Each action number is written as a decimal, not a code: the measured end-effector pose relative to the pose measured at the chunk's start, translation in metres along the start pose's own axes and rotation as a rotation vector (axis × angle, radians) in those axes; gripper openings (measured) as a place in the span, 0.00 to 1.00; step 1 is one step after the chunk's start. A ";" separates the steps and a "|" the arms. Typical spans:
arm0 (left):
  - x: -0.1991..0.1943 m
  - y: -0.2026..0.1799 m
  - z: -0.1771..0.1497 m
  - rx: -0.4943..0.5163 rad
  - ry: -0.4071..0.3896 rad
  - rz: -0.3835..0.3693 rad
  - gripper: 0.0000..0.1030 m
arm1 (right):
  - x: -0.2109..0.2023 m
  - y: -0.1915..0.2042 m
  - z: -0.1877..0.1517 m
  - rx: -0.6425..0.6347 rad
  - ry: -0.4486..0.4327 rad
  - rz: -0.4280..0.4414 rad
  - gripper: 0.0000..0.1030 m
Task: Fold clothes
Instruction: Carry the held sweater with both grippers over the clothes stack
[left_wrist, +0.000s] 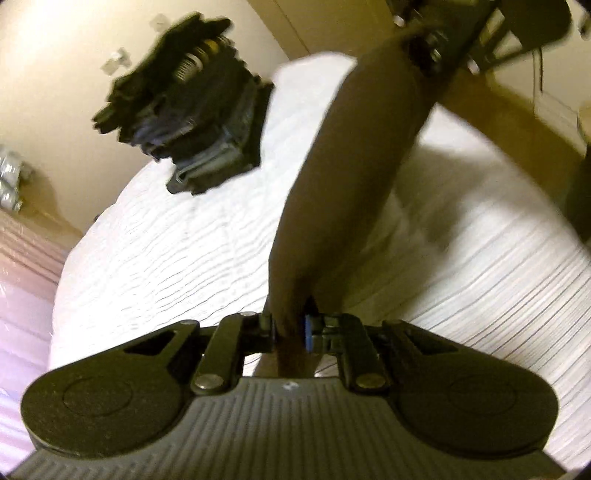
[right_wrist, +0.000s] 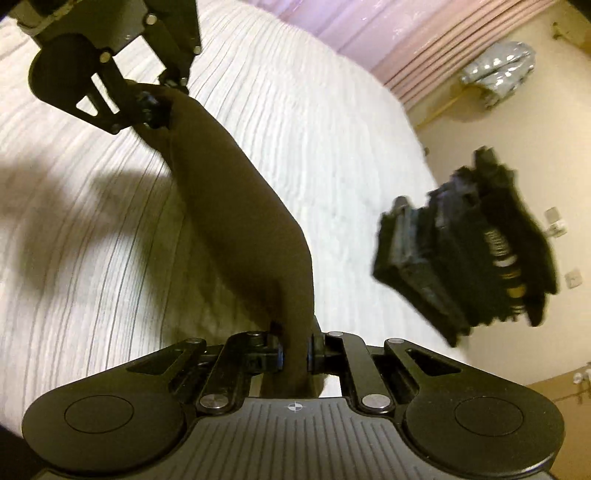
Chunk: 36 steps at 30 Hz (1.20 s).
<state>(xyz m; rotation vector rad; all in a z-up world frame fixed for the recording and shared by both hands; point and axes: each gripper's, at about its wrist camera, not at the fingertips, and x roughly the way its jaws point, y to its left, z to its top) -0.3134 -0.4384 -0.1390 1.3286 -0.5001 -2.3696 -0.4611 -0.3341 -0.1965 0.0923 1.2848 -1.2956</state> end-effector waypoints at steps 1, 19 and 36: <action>-0.010 -0.001 0.002 -0.010 -0.011 -0.003 0.11 | -0.012 0.000 0.000 0.006 0.000 -0.007 0.09; -0.089 -0.033 0.108 0.026 -0.127 0.032 0.11 | -0.149 -0.036 -0.059 0.124 -0.049 -0.103 0.08; -0.050 0.047 0.355 -0.026 -0.256 0.272 0.11 | -0.169 -0.295 -0.131 0.058 -0.272 -0.250 0.09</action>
